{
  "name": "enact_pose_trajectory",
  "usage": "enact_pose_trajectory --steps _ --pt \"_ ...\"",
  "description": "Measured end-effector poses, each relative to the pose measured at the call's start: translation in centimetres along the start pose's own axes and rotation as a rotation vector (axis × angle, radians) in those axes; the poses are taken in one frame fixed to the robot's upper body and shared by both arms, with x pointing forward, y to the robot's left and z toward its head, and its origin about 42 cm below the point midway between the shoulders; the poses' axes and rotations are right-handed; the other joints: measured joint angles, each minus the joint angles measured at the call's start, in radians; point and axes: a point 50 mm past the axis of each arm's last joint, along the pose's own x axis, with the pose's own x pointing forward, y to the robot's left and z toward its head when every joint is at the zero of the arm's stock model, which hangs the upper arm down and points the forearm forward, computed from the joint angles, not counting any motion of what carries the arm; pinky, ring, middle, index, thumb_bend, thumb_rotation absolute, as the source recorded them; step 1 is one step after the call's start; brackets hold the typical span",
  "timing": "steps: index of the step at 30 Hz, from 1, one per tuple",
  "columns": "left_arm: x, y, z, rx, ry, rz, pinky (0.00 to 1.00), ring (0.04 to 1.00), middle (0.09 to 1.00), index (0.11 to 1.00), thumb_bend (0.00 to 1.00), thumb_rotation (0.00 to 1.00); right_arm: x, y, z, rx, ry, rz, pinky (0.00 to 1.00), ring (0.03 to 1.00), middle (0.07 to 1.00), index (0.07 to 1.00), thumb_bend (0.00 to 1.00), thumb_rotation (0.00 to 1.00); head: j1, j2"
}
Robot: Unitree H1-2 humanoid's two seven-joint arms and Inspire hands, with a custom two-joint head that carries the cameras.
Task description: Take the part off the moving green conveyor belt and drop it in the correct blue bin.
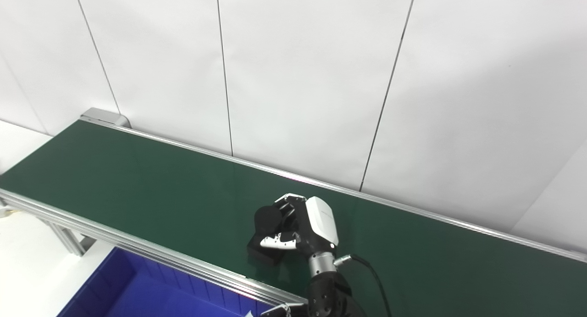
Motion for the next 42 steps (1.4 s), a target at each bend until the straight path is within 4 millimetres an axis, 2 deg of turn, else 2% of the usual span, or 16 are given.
enact_pose_trajectory --steps 8,16,24,26,30,34,36,40,42 --pt "-0.1 0.5 0.0 -0.032 -0.005 0.018 0.69 0.746 0.769 0.759 0.95 0.34 -1.2 -3.3 0.4 0.062 -0.068 -0.096 0.32 0.385 0.436 0.514 0.53 0.0 -0.028 -0.003" --pt "-0.1 1.1 0.0 -0.018 -0.005 0.01 0.7 0.747 0.767 0.762 0.95 0.35 -1.7 -7.7 2.8 0.133 -0.168 -0.184 0.35 0.409 0.442 0.514 0.53 0.0 -0.06 -0.006" --pt "-0.2 2.1 0.1 -0.022 -0.006 0.013 0.72 0.755 0.774 0.77 0.95 0.37 -3.9 -11.2 4.0 0.184 -0.227 -0.238 0.34 0.407 0.448 0.508 0.53 0.0 -0.127 0.008" --pt "-0.3 2.2 0.1 -0.023 -0.007 0.014 0.72 0.759 0.779 0.776 0.94 0.37 -4.7 -12.2 4.2 0.189 -0.232 -0.247 0.28 0.358 0.433 0.516 0.53 0.0 -0.179 0.024" --pt "-0.3 2.7 0.1 -0.024 -0.008 0.015 0.73 0.766 0.786 0.784 0.92 0.38 -6.3 -14.1 5.0 0.176 -0.249 -0.27 0.28 0.367 0.436 0.517 0.53 0.0 -0.213 0.04" --pt "-0.6 3.3 0.2 -0.025 -0.009 0.011 0.76 0.783 0.794 0.791 0.91 0.39 -8.3 -16.2 5.7 0.157 -0.256 -0.323 0.29 0.367 0.44 0.511 0.53 0.0 -0.299 0.09" --pt "-0.7 3.8 0.3 -0.026 -0.011 0.013 0.76 0.787 0.796 0.794 0.9 0.4 -9.6 -17.2 5.8 0.143 -0.25 -0.341 0.28 0.353 0.436 0.513 0.53 0.0 -0.304 0.094" --pt "-0.9 4.5 0.5 -0.025 -0.02 0.016 0.76 0.785 0.795 0.793 0.9 0.4 -11.9 -18.2 5.0 0.122 -0.217 -0.37 0.29 0.365 0.442 0.512 0.53 0.0 -0.362 0.121" --pt "-1.0 4.9 0.8 -0.028 -0.03 0.02 0.76 0.783 0.793 0.793 0.89 0.41 -12.9 -18.6 4.7 0.116 -0.208 -0.382 0.3 0.366 0.441 0.512 0.53 0.0 -0.425 0.146"
